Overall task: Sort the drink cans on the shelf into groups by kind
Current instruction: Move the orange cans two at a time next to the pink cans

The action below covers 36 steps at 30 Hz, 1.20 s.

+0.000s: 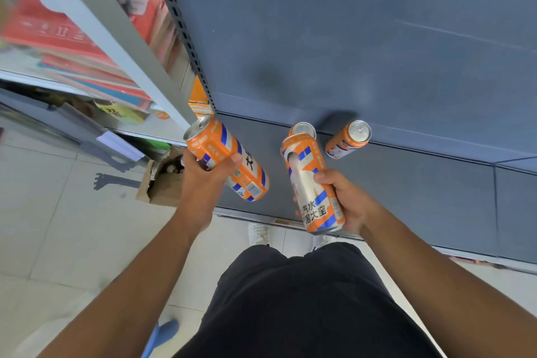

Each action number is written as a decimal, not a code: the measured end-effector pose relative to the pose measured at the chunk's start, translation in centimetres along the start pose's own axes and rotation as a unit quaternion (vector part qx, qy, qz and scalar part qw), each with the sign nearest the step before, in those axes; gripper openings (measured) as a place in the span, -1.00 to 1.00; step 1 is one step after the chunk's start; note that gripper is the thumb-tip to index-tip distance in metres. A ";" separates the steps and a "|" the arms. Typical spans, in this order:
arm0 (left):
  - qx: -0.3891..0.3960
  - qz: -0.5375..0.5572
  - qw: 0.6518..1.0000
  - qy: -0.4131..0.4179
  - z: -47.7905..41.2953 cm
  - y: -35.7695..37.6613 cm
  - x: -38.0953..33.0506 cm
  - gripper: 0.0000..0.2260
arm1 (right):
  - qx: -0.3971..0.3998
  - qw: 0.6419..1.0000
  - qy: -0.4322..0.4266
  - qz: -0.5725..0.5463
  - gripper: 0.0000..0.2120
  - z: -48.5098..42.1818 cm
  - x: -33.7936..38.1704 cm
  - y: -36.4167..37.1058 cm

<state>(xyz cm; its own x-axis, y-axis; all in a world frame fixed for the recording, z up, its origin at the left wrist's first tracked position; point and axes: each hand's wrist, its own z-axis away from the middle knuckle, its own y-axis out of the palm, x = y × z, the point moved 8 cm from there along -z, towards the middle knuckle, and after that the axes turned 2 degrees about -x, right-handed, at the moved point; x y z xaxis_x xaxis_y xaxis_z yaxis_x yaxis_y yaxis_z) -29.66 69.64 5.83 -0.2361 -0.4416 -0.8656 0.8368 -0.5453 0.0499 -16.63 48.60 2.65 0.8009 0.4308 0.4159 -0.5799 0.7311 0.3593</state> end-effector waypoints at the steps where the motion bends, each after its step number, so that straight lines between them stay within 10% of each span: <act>1: 0.008 0.026 1.000 -0.010 0.1 0.3 -0.3 -0.56 | 0.008 1.000 -0.012 -0.015 -0.27 0.3 0.5 0.4; 24: 0.253 0.082 0.942 -0.204 5.5 10.7 -2.7 -0.56 | -0.062 0.973 -0.205 -0.089 -0.18 7.5 5.5 1.1; 36: 0.340 -0.021 0.932 -0.121 11.0 20.2 -2.3 -0.60 | -0.168 0.923 -0.297 -0.176 -0.42 15.4 3.7 -8.3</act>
<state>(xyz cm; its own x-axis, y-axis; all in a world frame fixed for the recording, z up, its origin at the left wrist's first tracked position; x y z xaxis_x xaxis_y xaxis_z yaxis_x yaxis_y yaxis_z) -17.64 51.74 14.29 -0.4347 -0.5121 -0.7408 0.3368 -0.8553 0.3937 -11.14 35.95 14.11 0.6500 -0.1581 0.7433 -0.1409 0.9361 0.3223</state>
